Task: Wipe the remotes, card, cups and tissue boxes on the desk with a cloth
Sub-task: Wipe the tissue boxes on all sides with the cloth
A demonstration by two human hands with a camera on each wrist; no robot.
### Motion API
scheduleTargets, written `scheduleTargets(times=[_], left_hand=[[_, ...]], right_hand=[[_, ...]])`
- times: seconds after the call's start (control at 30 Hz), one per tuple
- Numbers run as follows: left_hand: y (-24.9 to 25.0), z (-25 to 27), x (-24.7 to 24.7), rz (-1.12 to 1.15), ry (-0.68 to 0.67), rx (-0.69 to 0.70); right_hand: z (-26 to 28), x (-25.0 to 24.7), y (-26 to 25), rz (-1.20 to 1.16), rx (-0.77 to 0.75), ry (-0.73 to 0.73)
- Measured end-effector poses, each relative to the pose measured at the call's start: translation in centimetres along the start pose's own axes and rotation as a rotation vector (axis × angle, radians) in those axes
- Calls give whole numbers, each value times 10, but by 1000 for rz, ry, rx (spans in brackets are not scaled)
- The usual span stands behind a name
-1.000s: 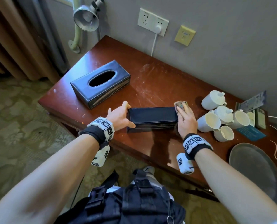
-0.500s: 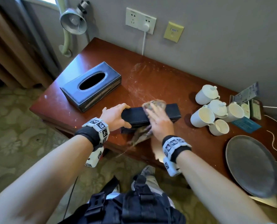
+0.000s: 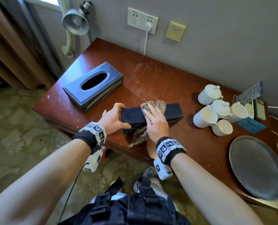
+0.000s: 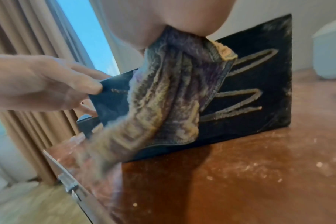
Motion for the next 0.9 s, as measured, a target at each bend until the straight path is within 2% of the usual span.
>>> scheduleTargets(times=[0.1, 0.2, 0.27, 0.4, 0.5, 0.6, 0.7, 0.8, 0.9], left_hand=[[-15, 8, 5, 148, 34, -20], [-15, 8, 7, 191, 65, 17], [-17, 8, 7, 223, 65, 39], [-24, 5, 5, 170, 50, 24], [-27, 1, 2, 100, 25, 1], [-29, -1, 4, 42, 29, 17], [-28, 0, 4, 5, 49, 33], [-27, -1, 2, -21, 38, 34], [-26, -2, 2, -32, 28, 24]], right_hand=[[-3, 1, -8, 2, -49, -10], [-3, 13, -37, -45, -197, -80], [-3, 20, -50, -76, -223, -122], [-6, 14, -34, -42, -316, -162], [-15, 2, -9, -37, -261, -151], [-10, 4, -15, -76, -153, -105], [3, 13, -37, -121, -242, -112], [5, 2, -25, -109, -378, -192], [0, -7, -2, -68, -356, -197]])
Point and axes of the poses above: each hand's wrist, its own z-axis away from the middle knuckle, its own x-axis out of the palm, y = z × x, the point moved 2 cm from there along -z, towards the middle knuckle, and after that the axes turned 1 degree about x, right-handed, at the moved point
